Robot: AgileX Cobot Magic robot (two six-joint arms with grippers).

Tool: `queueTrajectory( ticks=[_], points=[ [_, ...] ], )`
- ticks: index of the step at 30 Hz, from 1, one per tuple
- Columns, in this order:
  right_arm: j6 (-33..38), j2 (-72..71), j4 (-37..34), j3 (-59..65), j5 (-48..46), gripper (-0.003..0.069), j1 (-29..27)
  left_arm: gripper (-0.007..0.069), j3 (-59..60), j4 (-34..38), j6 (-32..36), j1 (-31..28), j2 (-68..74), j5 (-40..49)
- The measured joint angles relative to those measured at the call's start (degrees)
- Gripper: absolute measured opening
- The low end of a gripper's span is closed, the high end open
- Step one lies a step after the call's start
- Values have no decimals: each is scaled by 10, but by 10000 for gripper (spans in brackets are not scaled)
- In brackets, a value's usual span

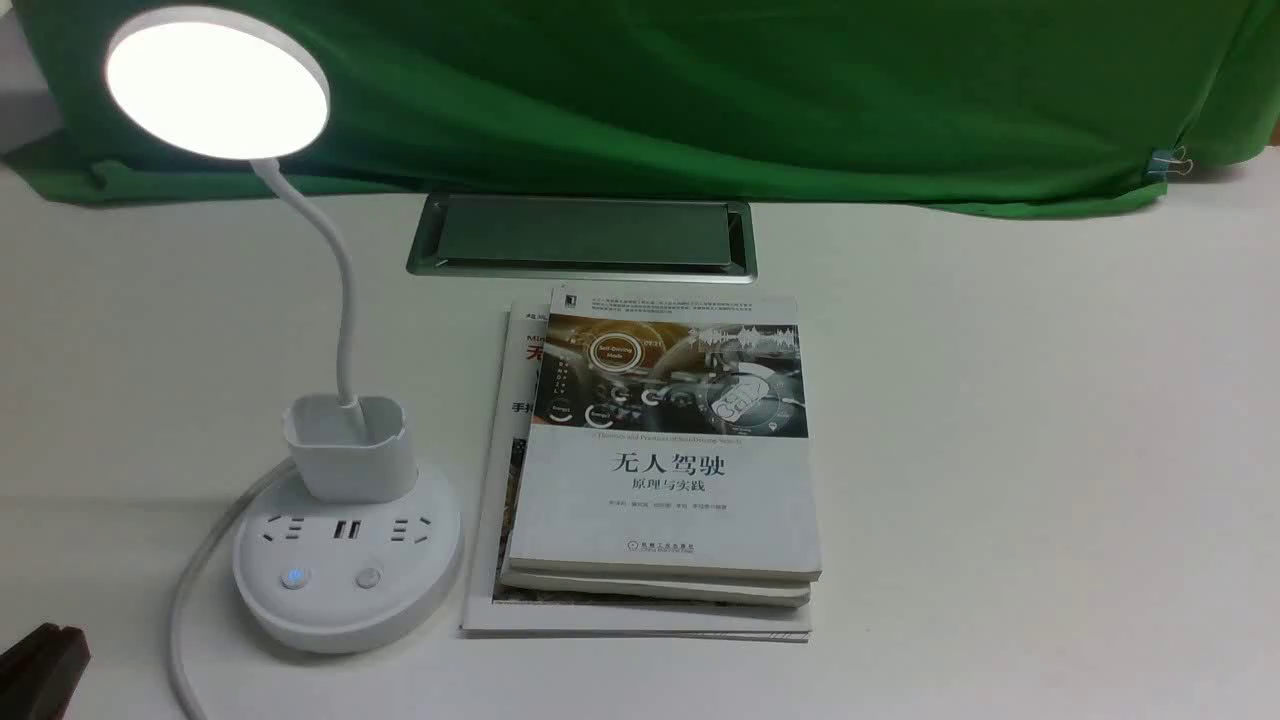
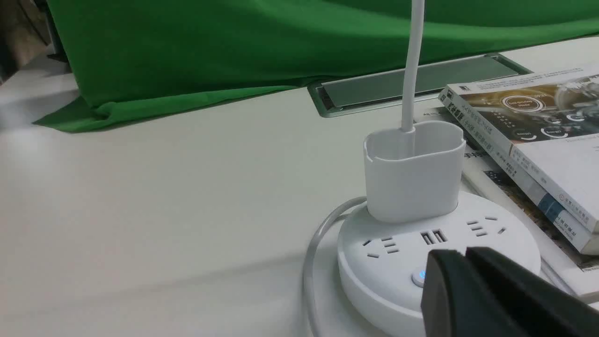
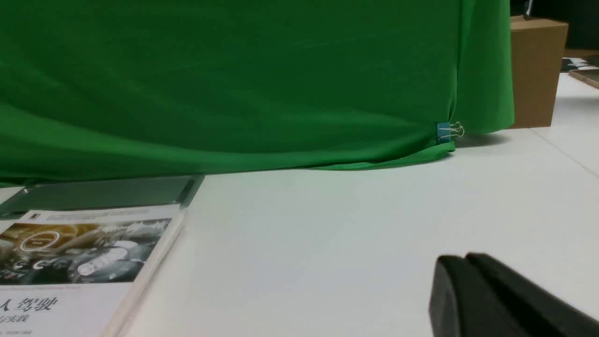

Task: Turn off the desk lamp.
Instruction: Use the left arm to press the button switch on the lamp holder

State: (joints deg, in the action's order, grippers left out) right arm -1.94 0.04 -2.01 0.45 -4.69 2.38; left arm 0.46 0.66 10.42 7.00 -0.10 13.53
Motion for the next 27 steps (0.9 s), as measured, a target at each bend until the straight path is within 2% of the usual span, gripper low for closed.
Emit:
queueTrajectory(
  ticks=[20, 27],
  points=[
    [0, 0, 0, 0, 0, 36, 0, 19, 0, -7, 0, 0, 0, -9],
    [0, 0, 0, 0, 0, 36, 0, 19, 0, 27, -5, 0, 0, -78]
  ],
)
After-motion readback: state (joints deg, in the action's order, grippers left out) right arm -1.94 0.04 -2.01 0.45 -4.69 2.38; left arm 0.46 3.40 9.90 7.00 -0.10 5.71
